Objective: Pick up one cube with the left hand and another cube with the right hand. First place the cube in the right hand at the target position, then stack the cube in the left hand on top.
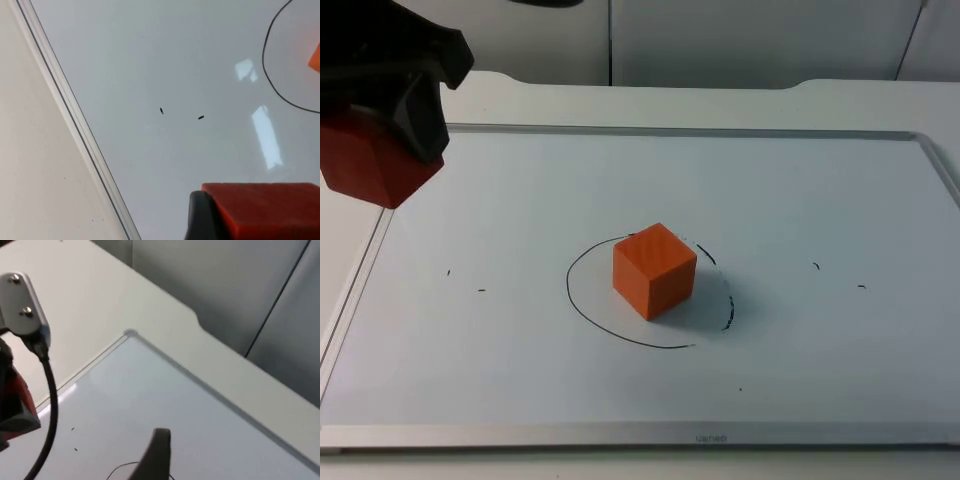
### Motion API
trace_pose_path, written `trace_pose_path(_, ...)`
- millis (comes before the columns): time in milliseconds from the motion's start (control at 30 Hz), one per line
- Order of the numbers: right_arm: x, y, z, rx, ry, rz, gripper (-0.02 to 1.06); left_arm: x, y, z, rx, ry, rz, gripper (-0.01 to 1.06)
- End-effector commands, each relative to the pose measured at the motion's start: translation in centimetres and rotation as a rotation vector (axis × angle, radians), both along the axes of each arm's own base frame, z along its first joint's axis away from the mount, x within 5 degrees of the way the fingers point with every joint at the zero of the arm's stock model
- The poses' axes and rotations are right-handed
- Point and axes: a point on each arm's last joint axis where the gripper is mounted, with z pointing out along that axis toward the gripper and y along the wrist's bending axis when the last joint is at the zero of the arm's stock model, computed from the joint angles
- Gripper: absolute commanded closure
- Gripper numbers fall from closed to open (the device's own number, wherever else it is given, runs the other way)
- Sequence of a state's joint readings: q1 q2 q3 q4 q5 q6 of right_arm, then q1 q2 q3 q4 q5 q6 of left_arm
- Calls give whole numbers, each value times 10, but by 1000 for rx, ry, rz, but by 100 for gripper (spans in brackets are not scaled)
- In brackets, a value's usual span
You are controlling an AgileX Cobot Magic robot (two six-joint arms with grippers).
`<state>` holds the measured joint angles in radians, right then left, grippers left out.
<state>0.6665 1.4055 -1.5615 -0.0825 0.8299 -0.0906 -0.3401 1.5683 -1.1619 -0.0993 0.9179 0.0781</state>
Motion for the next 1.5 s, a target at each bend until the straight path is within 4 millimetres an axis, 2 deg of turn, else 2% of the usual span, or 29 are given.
trace_pose_path(0, -18, -13, 10, 4, -53, 15, 23, -2, -2, 5, -14, -17, -7, 105)
trace_pose_path(67, -34, -27, 12, 15, -83, 14, 23, -1, -2, 5, -16, -23, -7, 105)
trace_pose_path(100, -34, -27, 12, 15, -83, 14, 23, -1, -2, 5, -16, -23, -7, 105)
trace_pose_path(233, -72, -57, 8, 53, -145, 16, 23, 0, -9, 7, -72, -50, -24, 105)
trace_pose_path(267, -72, -57, 8, 53, -145, 16, 23, 0, -9, 7, -72, -50, -24, 105)
trace_pose_path(333, -92, -72, 5, 76, -164, 13, 23, -1, -20, 9, -86, -75, -60, 105)
trace_pose_path(400, -113, -90, 1, 119, -174, -2, 23, 1, -41, 12, -83, -92, -125, 105)
trace_pose_path(433, -113, -90, 1, 119, -174, -2, 23, 1, -41, 12, -83, -92, -125, 105)
trace_pose_path(467, -123, -97, 1, 136, -184, -7, 23, 3, -51, 12, -80, -96, -152, 105)
trace_pose_path(567, -149, -118, 3, 183, -220, -16, 23, 10, -75, 5, -72, -69, -206, 105)
trace_pose_path(633, -153, -122, 4, 186, -224, -17, 23, 12, -79, 3, -69, -60, -214, 105)
trace_pose_path(733, -177, -141, 7, 201, -244, -27, 23, 22, -104, -14, -50, -24, -261, 105)
trace_pose_path(767, -177, -141, 7, 201, -244, -27, 23, 22, -104, -14, -50, -24, -261, 105)
trace_pose_path(900, -185, -152, 4, 180, -227, -63, 23, 35, -125, -38, -24, 11, -290, 105)
trace_pose_path(933, -185, -152, 4, 180, -227, -63, 23, 35, -125, -38, -24, 11, -290, 105)
trace_pose_path(1067, -184, -153, 2, 159, -209, -71, 23, 50, -138, -59, -6, 49, -308, 105)
trace_pose_path(1233, -184, -154, 2, 150, -220, -79, 23, 57, -146, -64, -8, 51, -324, 105)
trace_pose_path(1367, -183, -155, 3, 147, -228, -98, 23, 58, -160, -75, -25, 55, -415, 105)
trace_pose_path(1467, -183, -156, 3, 143, -232, -101, 23, 59, -160, -80, -21, 62, -416, 105)
